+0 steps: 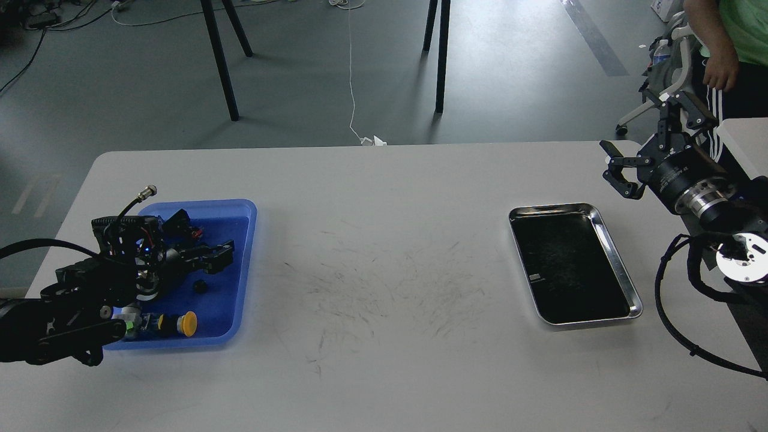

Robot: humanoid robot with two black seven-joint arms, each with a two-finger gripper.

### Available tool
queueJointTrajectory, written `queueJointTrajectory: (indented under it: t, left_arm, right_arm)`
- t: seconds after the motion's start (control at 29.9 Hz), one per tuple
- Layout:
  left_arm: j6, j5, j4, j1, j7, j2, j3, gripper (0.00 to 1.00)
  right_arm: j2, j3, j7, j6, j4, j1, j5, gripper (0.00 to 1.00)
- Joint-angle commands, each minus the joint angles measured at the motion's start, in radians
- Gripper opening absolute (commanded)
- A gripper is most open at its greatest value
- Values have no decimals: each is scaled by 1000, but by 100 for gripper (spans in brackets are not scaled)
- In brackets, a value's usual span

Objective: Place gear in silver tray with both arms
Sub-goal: 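Close the left gripper on the small black gear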

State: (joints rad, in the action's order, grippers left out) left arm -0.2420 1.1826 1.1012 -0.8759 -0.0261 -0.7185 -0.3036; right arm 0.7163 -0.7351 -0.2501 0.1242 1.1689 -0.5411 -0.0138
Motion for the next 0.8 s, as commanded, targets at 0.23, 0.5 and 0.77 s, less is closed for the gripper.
queueJointTrajectory:
  t: [0.23,0.5,0.77]
  left_arm:
    - [-10,15,-34,15,0,2,0,78]
    - [-14,37,-38,15,0,13,-2,73]
    - [-26,40,-72,38,0,40,-2,69]
  right_arm:
    - [0,0,0,0,0,1,0,99]
    - [0,0,0,2,0,1,0,99]
    - [0,0,0,0,2,4,0,99]
